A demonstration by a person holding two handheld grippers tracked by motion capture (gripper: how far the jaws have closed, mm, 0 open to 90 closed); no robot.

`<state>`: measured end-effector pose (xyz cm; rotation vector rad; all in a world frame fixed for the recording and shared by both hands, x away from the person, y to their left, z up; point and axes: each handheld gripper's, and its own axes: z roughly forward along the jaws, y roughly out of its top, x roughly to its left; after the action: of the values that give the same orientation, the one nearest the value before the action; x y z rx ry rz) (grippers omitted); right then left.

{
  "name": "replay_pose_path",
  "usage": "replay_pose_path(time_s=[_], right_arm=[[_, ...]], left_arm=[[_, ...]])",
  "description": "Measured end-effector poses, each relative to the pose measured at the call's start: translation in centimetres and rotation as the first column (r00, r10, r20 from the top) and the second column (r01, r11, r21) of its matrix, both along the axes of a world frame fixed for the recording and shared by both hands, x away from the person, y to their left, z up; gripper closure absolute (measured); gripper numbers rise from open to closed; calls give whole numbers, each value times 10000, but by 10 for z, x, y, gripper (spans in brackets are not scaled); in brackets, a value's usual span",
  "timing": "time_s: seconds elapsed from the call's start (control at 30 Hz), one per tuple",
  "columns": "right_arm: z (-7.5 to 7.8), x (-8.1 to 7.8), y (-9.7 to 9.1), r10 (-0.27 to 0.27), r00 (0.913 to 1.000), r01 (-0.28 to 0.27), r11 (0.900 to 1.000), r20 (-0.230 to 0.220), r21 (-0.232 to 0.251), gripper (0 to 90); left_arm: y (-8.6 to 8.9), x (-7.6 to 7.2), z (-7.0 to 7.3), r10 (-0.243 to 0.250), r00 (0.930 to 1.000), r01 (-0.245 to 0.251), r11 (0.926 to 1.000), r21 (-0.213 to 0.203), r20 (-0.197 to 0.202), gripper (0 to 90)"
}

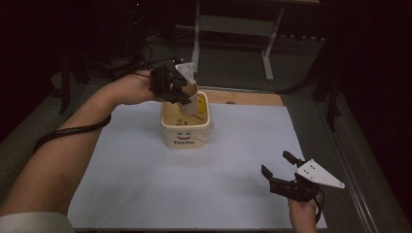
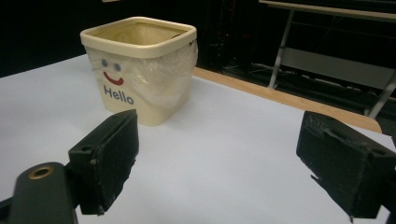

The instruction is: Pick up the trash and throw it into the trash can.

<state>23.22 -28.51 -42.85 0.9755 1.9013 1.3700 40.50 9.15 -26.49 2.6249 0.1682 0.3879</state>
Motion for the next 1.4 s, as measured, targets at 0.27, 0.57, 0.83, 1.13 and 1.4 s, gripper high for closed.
replay_pose_path(time_s=[0.27,0.57,0.83,1.13,1.4], right_arm=[[0,0,0,31,10000,-31,10000,-16,-14,129],[0,0,-1,4,10000,-4,10000,-17,21,128],[1,-1,1,36,10000,-36,10000,23,-45,129],[1,0,1,43,10000,-43,10000,13,-12,128],[2,-1,3,62,10000,-62,10000,41,-40,129]], left_arm=[[-1,18,-5,299,9994,-305,9990,323,179,881],[13,22,0,1580,9856,-1567,9873,-247,606,499],[31,11,-4,1878,9816,-1840,9787,-906,354,426],[50,-4,-6,1967,9804,-1963,9690,-1502,-123,357],[61,-15,-10,2196,9739,-2260,9622,-1521,-579,210]])
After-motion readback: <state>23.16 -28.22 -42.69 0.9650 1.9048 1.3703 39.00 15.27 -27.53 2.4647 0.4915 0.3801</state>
